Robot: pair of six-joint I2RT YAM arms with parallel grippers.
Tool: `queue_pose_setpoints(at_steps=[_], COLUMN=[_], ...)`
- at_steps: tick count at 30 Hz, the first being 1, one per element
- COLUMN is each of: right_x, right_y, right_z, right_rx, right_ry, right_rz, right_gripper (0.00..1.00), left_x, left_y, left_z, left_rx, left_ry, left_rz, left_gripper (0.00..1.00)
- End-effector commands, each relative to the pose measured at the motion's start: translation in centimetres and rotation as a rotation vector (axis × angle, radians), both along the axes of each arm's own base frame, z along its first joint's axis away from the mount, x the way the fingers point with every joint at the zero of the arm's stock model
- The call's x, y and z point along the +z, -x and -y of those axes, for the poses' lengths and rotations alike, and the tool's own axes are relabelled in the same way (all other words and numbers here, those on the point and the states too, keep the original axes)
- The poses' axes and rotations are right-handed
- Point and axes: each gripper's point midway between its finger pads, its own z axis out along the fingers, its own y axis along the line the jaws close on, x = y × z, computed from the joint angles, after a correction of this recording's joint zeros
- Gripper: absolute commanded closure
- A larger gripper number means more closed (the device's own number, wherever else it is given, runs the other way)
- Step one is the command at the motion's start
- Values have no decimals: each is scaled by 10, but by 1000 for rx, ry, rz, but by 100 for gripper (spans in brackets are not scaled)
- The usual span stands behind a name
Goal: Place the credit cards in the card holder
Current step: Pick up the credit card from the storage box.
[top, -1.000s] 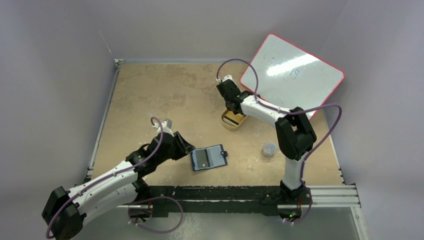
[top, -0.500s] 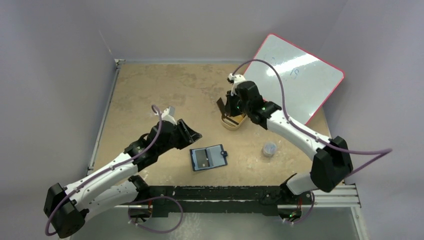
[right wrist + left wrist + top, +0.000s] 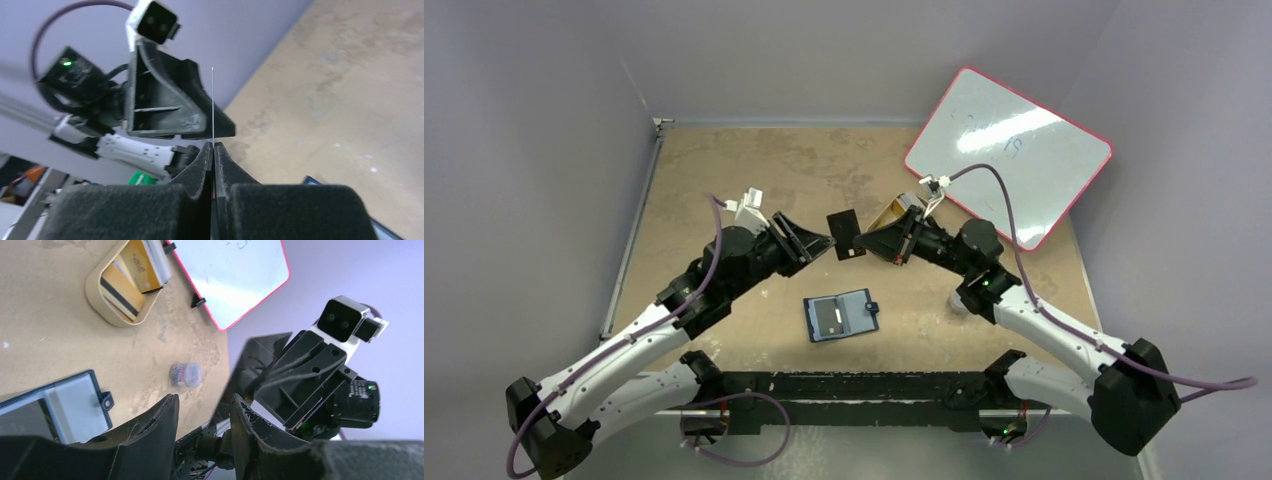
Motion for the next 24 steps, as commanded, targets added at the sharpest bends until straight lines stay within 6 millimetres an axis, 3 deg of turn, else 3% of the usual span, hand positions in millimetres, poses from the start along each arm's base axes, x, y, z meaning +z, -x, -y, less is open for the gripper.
queue_pose_setpoints(at_steps=[1,7,9,12,13,16,18,21,24], right_x=[52,50,47,39,35,19,4,-17,-36], right_y=[29,38,38,37,37,31,21,12,4], right_z=[4,4,4,4,4,3,4,14,24], right_rx=[99,140,140,136,139,110,55,-42,-111], right_ry=[-219,-240,-237,-239,-232,-184,-108,6,114], right_rz=[71,70,68,44,40,0,-50,-104,-132], right_gripper=[100,100,100,100,100,96,85,67,55], left_x=[51,76,78,77,78,65,52,17,-21], left_y=[0,2,2,2,3,1,-1,-1,3], left_z=[9,19,21,22,21,15,10,1,-7], left_rx=[-46,-89,-99,-99,-94,-70,-39,-10,0], left_ry=[74,157,168,183,188,158,119,10,-80], left_rz=[115,185,193,188,191,164,131,56,-16], left_gripper=[59,61,72,99,100,100,100,100,100])
